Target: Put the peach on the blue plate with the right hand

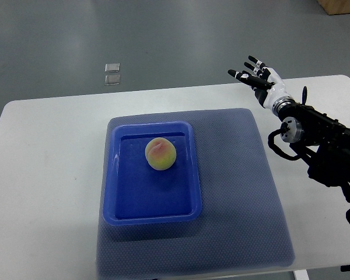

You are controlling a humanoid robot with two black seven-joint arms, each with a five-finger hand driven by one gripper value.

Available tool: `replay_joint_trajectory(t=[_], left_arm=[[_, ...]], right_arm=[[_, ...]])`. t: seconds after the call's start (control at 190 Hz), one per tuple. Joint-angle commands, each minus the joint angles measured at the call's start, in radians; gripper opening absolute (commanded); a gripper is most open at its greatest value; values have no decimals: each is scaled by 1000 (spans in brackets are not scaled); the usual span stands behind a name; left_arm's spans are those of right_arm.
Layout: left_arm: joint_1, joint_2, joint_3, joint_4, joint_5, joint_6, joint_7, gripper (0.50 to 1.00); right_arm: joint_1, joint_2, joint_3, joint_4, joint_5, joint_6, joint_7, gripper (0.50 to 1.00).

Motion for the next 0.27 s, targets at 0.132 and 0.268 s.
replay_joint_trajectory(t=[0.132, 0.268], left_arm=[[0, 0, 0, 0, 0, 0, 0, 1000], [0, 0, 0, 0, 0, 0, 0, 1000]], right_arm=[[-19, -1, 28, 0, 41, 9, 11, 930], [-20, -1, 28, 0, 39, 9, 12, 930]])
